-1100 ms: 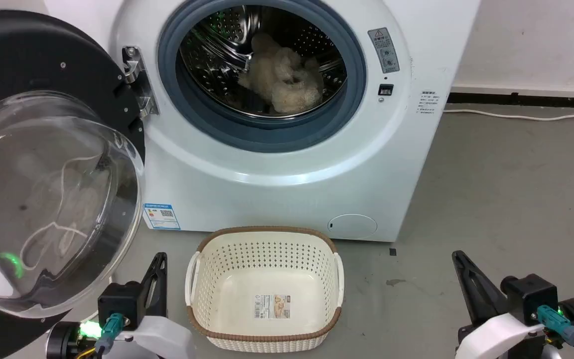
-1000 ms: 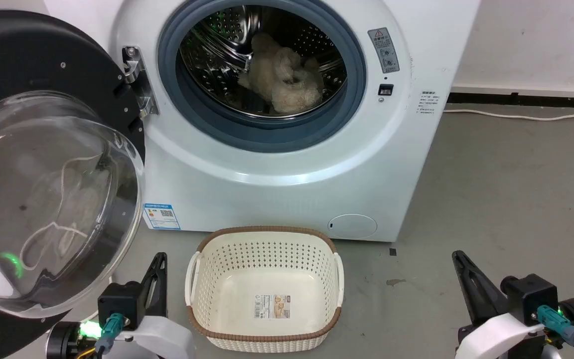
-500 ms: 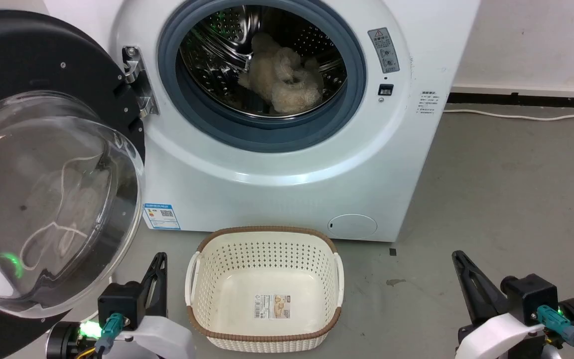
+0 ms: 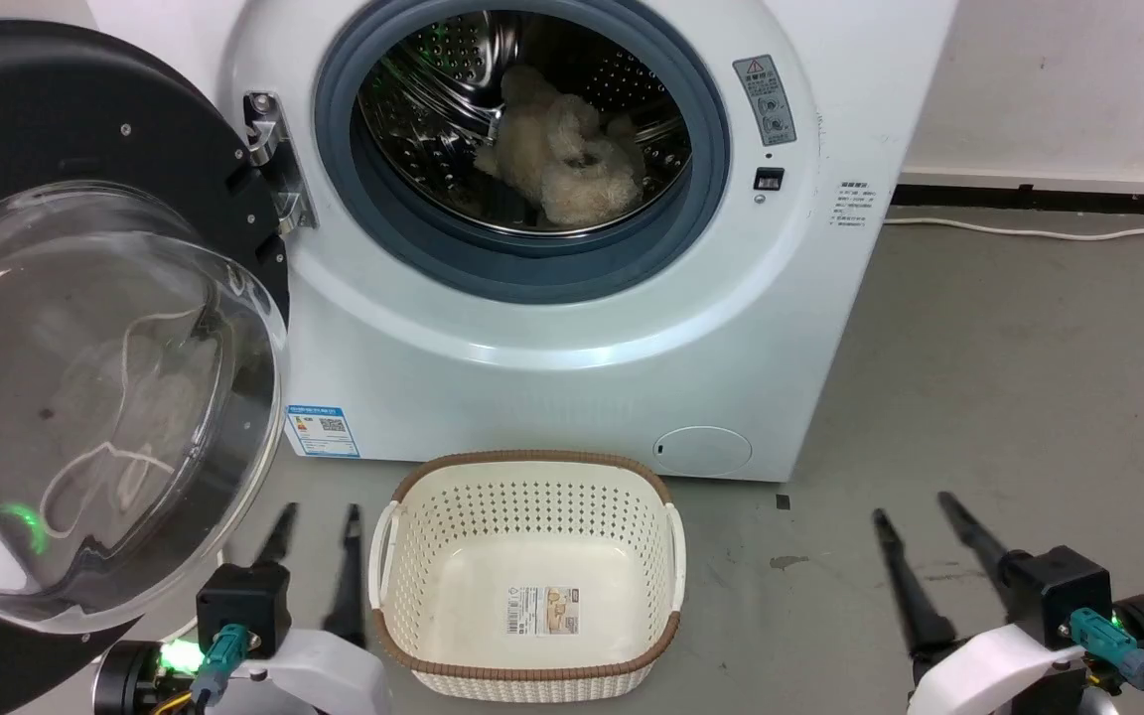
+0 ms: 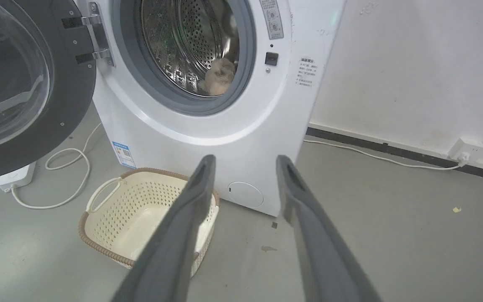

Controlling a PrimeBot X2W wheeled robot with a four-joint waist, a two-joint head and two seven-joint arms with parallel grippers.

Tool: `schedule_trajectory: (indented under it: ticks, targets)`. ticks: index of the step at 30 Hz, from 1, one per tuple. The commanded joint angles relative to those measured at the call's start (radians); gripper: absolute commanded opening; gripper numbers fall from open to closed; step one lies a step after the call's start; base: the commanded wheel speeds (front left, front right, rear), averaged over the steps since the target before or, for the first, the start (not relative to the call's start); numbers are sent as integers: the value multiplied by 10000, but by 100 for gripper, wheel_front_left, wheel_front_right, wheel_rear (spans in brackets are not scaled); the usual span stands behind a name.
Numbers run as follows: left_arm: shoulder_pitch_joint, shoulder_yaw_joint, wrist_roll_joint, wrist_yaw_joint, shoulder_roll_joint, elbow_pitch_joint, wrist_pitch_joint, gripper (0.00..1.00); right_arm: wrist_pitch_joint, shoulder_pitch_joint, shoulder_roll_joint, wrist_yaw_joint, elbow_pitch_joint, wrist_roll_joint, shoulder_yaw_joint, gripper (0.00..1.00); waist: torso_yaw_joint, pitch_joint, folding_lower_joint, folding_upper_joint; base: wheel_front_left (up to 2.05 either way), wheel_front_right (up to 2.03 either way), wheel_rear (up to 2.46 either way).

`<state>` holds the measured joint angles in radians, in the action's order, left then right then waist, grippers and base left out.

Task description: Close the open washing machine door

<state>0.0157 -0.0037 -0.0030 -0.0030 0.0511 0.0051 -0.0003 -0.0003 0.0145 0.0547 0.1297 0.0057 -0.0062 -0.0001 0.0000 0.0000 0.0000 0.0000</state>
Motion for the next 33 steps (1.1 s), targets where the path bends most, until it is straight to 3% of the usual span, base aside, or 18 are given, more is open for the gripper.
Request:
schedule_trajectory:
  ticks: [1, 17, 33]
  targets:
    - [-5, -5, 5, -3, 1, 0, -24, 100, -20, 3, 1, 0, 1, 29, 0, 100, -1, 2, 0, 0, 0, 0, 0]
    - [-49, -189, 20, -31, 69, 0, -358, 100, -358, 86, 1, 1, 47, 112, -47, 100, 242, -40, 0, 0, 0, 0, 0]
    - [-21, -390, 12, -50, 253, 15, -692, 100, -692, 163, -11, 3, 142, 140, 142, 100, 1291, -138, 0, 0, 0, 0, 0]
